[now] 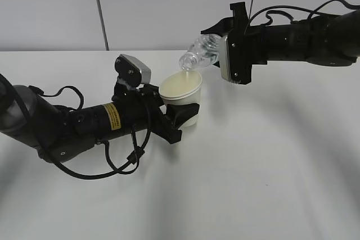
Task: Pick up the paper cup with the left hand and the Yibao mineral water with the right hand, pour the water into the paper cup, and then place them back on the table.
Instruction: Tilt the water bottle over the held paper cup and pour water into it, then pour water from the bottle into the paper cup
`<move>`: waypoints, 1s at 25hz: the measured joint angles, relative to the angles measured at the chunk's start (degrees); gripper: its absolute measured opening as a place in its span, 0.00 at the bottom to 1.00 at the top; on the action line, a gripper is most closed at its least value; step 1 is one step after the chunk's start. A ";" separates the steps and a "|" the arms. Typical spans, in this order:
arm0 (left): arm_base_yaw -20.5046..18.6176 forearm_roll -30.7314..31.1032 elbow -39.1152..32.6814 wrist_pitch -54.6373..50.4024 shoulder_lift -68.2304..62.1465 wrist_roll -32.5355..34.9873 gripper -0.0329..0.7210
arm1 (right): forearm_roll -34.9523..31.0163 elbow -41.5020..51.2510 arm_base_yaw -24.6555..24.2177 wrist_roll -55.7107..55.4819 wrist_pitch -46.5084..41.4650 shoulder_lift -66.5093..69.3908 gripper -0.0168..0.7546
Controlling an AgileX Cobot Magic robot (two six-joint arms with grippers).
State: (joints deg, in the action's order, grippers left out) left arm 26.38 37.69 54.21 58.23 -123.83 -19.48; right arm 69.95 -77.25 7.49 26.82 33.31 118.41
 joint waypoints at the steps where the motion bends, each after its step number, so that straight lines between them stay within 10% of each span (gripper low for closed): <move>1: 0.00 0.00 0.00 0.00 0.00 0.00 0.57 | -0.11 0.00 0.00 1.05 -0.12 0.00 0.63; 25: 0.00 0.00 0.00 -0.20 0.00 0.00 0.57 | -2.36 -0.08 0.00 5.60 -1.40 0.00 0.63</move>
State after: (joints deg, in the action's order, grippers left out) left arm 26.38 37.69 54.21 58.03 -123.83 -19.48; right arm 67.59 -77.34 7.49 32.42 31.90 118.41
